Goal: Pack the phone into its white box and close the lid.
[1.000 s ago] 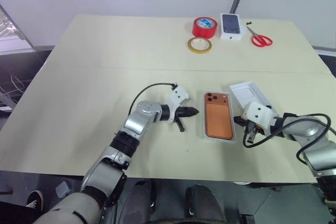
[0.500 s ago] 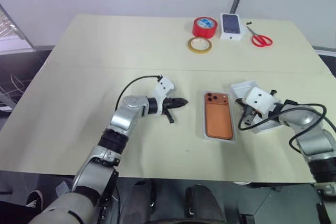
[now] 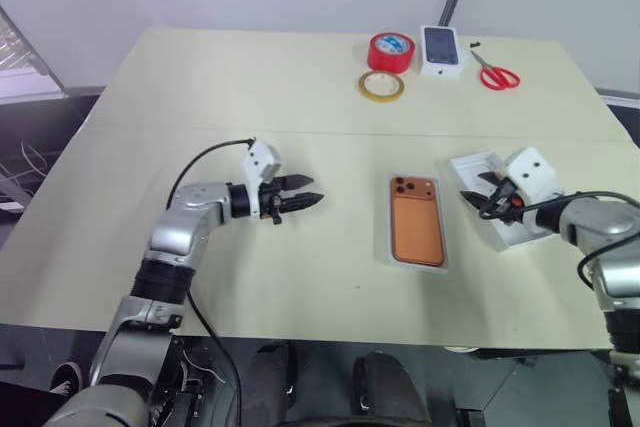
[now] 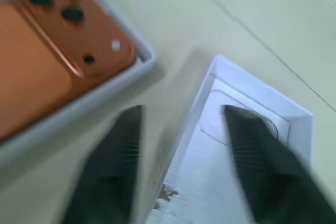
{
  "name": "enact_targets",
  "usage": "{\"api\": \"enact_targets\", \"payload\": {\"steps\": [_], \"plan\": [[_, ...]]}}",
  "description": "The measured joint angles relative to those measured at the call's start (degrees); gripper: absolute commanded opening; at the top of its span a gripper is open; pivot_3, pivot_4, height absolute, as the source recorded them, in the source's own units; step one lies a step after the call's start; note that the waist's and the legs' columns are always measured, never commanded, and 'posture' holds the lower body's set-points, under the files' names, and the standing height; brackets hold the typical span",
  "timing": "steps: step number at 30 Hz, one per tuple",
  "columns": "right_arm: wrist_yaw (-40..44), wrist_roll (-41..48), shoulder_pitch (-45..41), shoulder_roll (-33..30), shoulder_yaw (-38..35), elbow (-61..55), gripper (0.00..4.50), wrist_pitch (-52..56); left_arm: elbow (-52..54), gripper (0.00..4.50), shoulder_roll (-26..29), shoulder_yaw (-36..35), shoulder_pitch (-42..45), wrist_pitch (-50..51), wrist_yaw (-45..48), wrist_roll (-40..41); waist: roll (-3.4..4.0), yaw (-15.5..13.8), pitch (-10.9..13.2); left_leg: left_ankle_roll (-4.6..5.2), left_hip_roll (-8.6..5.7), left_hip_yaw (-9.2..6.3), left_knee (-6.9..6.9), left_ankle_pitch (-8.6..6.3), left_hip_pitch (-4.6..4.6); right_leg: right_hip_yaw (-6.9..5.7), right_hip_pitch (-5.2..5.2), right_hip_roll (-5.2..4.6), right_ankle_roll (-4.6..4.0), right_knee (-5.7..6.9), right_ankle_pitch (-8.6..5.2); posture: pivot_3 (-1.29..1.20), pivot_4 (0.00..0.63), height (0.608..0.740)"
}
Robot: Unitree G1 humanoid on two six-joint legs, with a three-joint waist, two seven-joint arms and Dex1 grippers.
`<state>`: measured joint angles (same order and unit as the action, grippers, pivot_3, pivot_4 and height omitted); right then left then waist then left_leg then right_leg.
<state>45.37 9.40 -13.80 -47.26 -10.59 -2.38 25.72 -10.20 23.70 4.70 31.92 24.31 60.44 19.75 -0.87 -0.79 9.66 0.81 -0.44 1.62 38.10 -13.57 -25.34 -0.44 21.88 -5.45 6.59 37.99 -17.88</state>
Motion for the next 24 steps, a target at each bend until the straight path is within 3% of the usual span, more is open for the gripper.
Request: {"api": "enact_targets", "payload": {"steps": [1, 2, 9, 14, 24], "plan": [[-0.2, 0.6, 0.7, 0.0, -0.5, -1.0, 4.39, 1.5, 0.9, 4.32, 0.8, -0.1, -0.6, 0.0, 0.9, 0.7, 0.00, 0.0, 0.0, 0.01, 0.00, 0.00, 0.00, -0.01, 0.00, 0.00, 0.00, -0.01, 0.00, 0.00, 0.00, 0.00, 0.150, 0.728], [-0.5, 1.0, 1.5, 0.0, -0.9, -1.7, 4.49, 3.1, 1.6, 4.47, 1.3, -0.2, -0.9, 0.0, 1.5, 1.1, 0.00, 0.0, 0.0, 0.01, 0.00, 0.00, -0.01, 0.00, 0.00, 0.00, 0.01, -0.01, 0.00, 0.00, 0.00, 0.00, 0.150, 0.728], [-2.8, 4.4, 1.4, -0.6, -1.6, -5.1, 4.49, 18.0, 4.8, 4.47, 4.8, -1.1, -3.8, -5.5, 7.0, 2.2, 0.04, 0.2, 0.0, 0.01, 0.01, 0.01, -0.03, -0.01, 0.00, 0.03, 0.05, -0.02, -0.01, 0.00, 0.00, 0.00, 0.150, 0.728], [-1.5, 8.7, -3.3, -3.2, 0.9, -8.2, 4.49, 32.4, 5.2, 4.47, 8.1, -0.5, -6.6, -12.9, 12.5, 1.1, 0.08, 0.2, 0.0, 0.02, 0.01, 0.02, -0.08, -0.01, 0.00, 0.04, 0.09, -0.09, -0.03, -0.01, -0.01, 0.00, 0.150, 0.728], [0.1, 9.3, -9.5, -10.4, 10.2, -5.7, 4.49, 41.6, 6.1, 4.47, 6.3, 1.8, -7.6, -16.7, 13.3, 0.8, 0.12, 0.3, 0.0, 0.07, -0.02, 0.03, -0.12, -0.05, -0.07, 0.07, 0.18, -0.16, -0.03, -0.07, -0.01, 0.00, 0.150, 0.728]]}}
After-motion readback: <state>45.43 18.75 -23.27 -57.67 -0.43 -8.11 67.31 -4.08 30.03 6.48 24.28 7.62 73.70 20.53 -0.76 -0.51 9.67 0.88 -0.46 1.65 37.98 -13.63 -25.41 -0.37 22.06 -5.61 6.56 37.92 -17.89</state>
